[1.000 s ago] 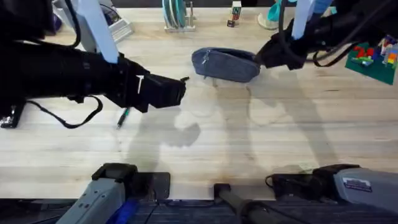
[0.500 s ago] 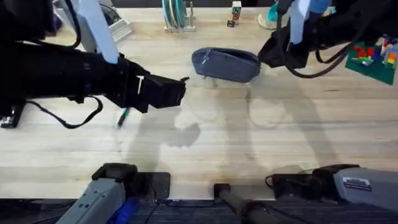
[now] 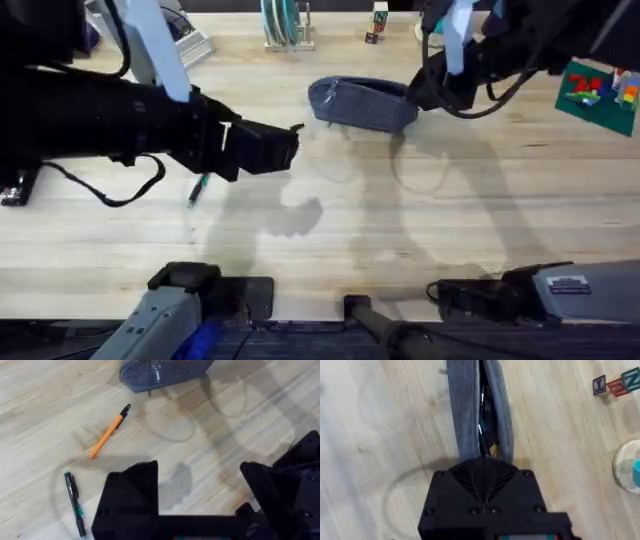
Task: Unzip the bag, pick up the pens from the table one at a time and place them inside, then zip the bag closed.
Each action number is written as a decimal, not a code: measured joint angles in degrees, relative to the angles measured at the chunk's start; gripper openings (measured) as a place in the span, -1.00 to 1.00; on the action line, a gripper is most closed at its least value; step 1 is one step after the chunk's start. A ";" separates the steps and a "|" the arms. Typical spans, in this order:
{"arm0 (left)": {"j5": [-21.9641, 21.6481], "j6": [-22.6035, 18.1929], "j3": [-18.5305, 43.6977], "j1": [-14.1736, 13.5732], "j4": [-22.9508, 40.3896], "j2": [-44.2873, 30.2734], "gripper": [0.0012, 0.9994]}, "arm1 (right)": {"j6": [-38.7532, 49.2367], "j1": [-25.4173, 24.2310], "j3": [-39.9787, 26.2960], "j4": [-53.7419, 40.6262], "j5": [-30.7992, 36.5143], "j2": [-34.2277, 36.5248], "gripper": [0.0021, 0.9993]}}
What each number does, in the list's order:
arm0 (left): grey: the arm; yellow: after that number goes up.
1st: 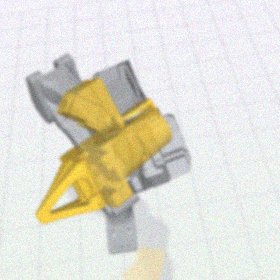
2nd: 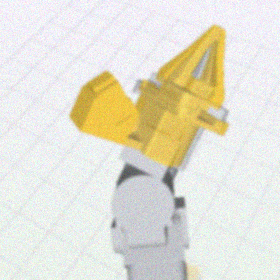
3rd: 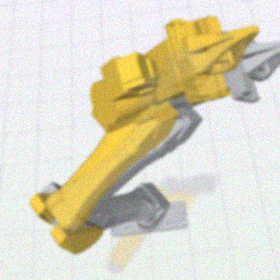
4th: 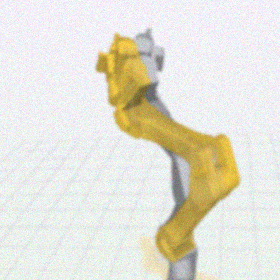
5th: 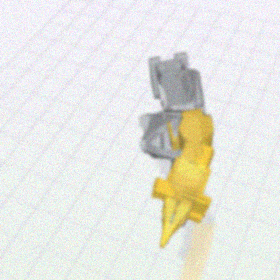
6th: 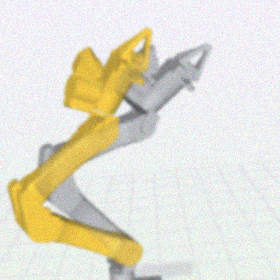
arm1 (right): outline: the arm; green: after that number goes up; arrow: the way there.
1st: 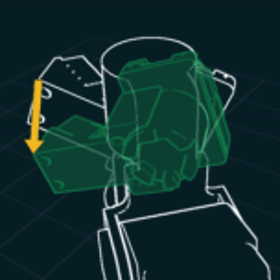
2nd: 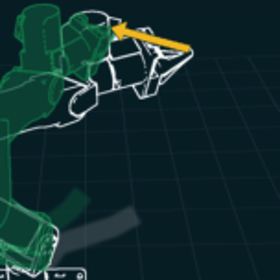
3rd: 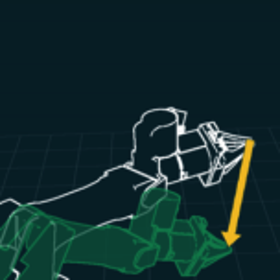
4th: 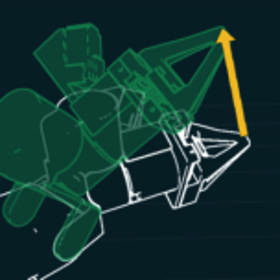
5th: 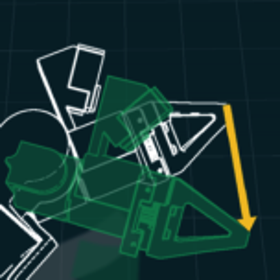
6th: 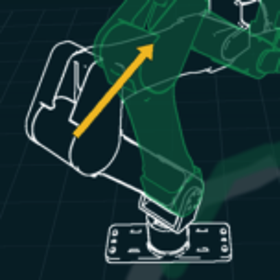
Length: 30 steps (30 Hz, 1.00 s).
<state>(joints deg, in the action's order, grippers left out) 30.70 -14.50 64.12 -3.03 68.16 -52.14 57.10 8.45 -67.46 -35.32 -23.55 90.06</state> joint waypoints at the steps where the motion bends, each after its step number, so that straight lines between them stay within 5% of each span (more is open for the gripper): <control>1: 0.00 0.00 0.00 0.00 0.02 0.00 0.99 | 0.01 0.00 0.00 0.38 0.00 0.62 -0.95; 27: 1.27 0.38 0.00 0.00 0.00 0.01 0.99 | 0.01 0.15 -0.57 4.03 -1.33 9.92 -0.95; 30: 1.28 0.39 0.00 0.00 0.00 0.01 0.99 | -0.02 0.15 -0.58 4.01 -1.36 9.92 -0.66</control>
<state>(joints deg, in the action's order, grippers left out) 31.98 -14.11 64.12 -3.03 68.16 -52.13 57.08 8.60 -68.04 -31.31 -24.91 99.98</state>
